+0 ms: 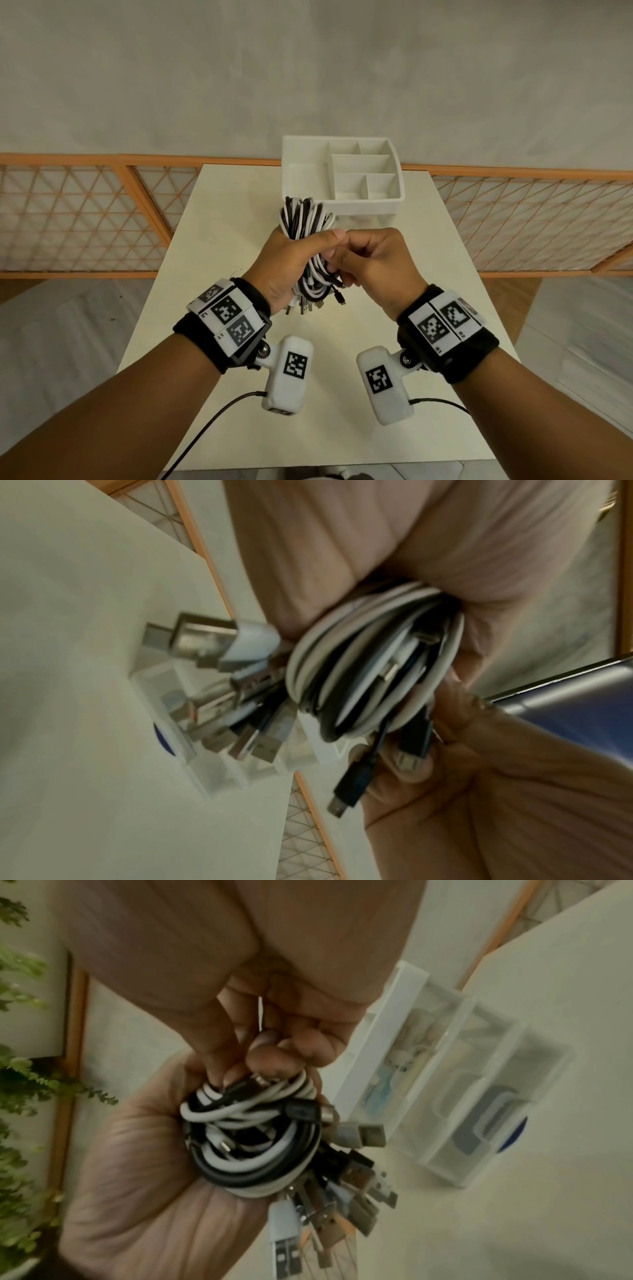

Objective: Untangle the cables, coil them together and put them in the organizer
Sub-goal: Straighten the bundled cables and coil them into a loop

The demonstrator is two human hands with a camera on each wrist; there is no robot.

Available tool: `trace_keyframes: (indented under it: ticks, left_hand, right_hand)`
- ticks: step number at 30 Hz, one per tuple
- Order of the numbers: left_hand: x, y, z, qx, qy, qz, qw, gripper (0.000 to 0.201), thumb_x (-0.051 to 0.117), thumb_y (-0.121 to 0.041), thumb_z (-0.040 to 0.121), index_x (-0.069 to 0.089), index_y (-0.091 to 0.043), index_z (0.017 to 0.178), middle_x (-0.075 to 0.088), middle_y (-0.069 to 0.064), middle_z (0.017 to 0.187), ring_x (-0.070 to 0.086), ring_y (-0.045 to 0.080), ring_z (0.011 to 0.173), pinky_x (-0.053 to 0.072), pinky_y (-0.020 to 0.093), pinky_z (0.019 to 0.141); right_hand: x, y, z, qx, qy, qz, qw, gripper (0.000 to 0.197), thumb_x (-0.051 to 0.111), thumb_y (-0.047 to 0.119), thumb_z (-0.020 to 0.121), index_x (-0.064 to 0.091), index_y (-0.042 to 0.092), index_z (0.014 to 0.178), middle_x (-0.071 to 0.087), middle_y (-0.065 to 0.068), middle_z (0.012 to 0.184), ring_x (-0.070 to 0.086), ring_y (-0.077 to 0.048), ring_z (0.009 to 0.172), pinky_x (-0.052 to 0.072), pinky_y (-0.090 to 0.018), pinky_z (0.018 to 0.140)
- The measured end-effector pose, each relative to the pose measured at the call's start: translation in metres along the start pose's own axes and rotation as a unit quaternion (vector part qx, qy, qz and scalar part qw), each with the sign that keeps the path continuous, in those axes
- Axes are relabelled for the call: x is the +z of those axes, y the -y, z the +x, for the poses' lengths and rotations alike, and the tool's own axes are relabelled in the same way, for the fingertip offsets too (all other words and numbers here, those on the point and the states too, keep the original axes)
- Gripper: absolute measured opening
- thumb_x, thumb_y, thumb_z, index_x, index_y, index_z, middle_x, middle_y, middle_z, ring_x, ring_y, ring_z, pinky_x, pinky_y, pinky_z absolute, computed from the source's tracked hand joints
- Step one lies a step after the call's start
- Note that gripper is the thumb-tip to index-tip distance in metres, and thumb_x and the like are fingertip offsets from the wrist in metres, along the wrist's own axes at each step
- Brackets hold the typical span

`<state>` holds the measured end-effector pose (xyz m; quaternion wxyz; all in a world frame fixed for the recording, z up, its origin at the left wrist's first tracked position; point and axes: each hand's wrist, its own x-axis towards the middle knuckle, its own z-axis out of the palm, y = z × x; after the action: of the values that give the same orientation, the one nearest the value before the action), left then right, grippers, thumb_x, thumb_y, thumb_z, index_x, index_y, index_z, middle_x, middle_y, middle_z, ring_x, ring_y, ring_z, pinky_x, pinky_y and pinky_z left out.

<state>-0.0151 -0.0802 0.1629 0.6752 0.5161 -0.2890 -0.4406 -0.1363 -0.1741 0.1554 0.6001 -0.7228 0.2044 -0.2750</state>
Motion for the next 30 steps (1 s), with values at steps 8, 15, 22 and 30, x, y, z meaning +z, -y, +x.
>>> trace_keyframes:
  ticks: [8,15,22,30]
  left_hand:
    - [0.002,-0.002,0.0,0.0,-0.002,0.018,1.0,0.006,0.072,-0.006,0.077,0.071,-0.01,0.081,0.07,0.012,0.081,0.068,0.027,0.081,0.056,0.039,0.072]
    - [-0.005,0.004,-0.005,-0.019,-0.001,0.026,0.999,0.025,0.066,0.001,0.072,0.069,0.006,0.096,0.064,0.027,0.089,0.067,0.037,0.08,0.055,0.051,0.075]
    - [-0.007,0.002,-0.002,-0.007,-0.032,-0.056,0.998,0.024,0.058,0.002,0.073,0.074,0.001,0.091,0.071,0.026,0.093,0.071,0.039,0.088,0.058,0.046,0.072]
    - [0.002,0.003,-0.004,0.013,-0.071,-0.042,0.996,0.025,0.058,0.001,0.072,0.069,-0.005,0.093,0.063,0.016,0.086,0.064,0.027,0.079,0.051,0.037,0.071]
  right_hand:
    - [0.0,-0.008,0.004,-0.07,-0.064,-0.123,0.988,0.014,0.081,0.01,0.08,0.074,0.008,0.068,0.057,0.0,0.061,0.048,-0.007,0.056,0.043,-0.025,0.056]
    - [-0.006,-0.01,0.004,-0.035,-0.043,-0.203,0.978,0.042,0.091,0.027,0.068,0.053,0.013,0.08,0.046,0.012,0.064,0.04,-0.004,0.052,0.034,-0.016,0.053]
    - [-0.006,-0.005,0.005,0.061,0.048,-0.011,0.997,0.078,0.081,0.025,0.069,0.052,0.022,0.141,0.066,-0.002,0.12,0.065,-0.019,0.1,0.057,-0.047,0.093]
    - [0.026,0.002,0.006,0.019,0.11,0.044,0.993,0.115,0.087,-0.01,0.062,0.023,0.02,0.152,0.061,-0.008,0.131,0.064,-0.025,0.119,0.056,-0.054,0.094]
